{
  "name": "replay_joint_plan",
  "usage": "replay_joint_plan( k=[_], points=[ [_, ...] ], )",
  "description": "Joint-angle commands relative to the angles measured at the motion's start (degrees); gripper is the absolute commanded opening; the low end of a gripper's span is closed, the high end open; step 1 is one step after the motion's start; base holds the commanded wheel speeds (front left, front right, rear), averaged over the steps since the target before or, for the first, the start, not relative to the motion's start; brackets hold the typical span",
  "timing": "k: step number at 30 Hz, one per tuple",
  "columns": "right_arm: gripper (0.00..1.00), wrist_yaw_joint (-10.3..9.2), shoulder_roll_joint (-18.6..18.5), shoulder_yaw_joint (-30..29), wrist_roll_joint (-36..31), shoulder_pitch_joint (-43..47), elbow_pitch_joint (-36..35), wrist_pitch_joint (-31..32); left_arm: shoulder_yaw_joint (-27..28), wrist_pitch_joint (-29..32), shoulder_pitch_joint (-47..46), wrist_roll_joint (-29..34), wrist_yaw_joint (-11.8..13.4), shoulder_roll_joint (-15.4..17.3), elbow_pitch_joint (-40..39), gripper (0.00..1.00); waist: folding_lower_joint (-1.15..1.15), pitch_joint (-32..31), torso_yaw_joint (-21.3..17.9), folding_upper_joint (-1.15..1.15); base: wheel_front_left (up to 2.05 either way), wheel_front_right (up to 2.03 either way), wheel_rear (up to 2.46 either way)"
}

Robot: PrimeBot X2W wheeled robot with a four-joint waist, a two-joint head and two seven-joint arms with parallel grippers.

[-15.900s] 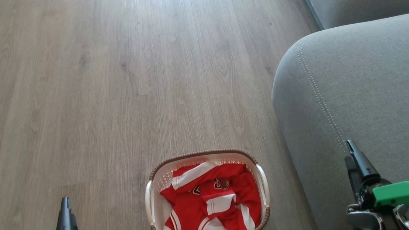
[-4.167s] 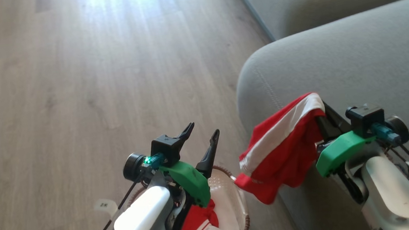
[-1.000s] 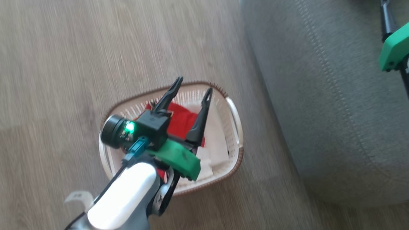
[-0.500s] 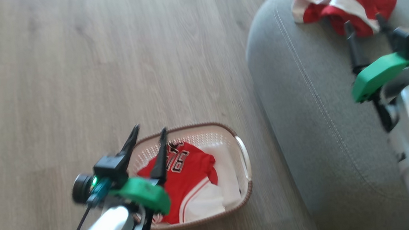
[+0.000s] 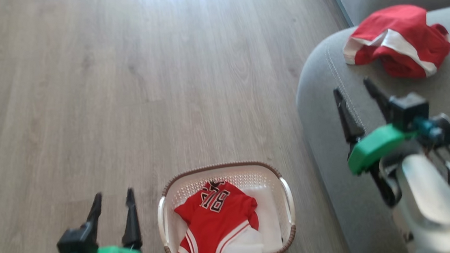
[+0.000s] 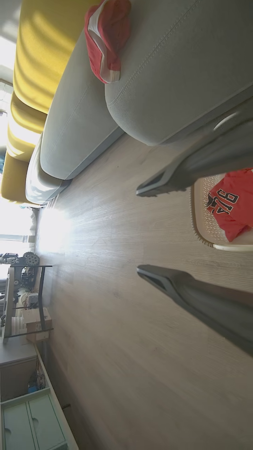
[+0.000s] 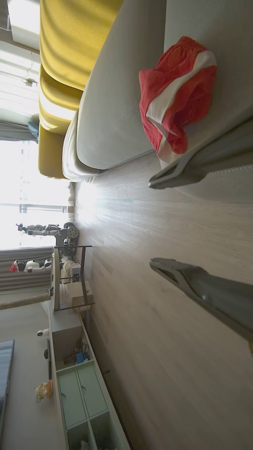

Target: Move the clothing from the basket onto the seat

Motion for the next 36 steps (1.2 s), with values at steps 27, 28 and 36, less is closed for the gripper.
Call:
replay_joint_plan(
  k=[27, 28, 36],
  points=[
    [1.0, -0.02, 1.8, 3.5, 7.6, 19.4, -16.7, -0.3, 16.3, -0.7, 15.4, 6.8, -1.7, -0.4, -6.8, 1.0, 0.0, -3.8, 1.7, 0.0, 0.0, 0.0, 0.0],
    [1.0, -0.02, 1.8, 3.5, 7.6, 19.5, -16.8, -0.3, 16.5, -0.7, 15.5, 6.9, -1.9, -0.6, -6.7, 1.0, 0.0, -3.8, 1.7, 0.0, 0.0, 0.0, 0.0],
    [1.0, -0.02, 1.8, 3.3, 7.8, 19.6, -17.1, -0.2, 17.4, -0.7, 15.7, 7.6, -2.9, -1.3, -6.0, 1.0, 0.0, -3.7, 1.5, 0.0, 0.0, 0.0, 0.0]
  ],
)
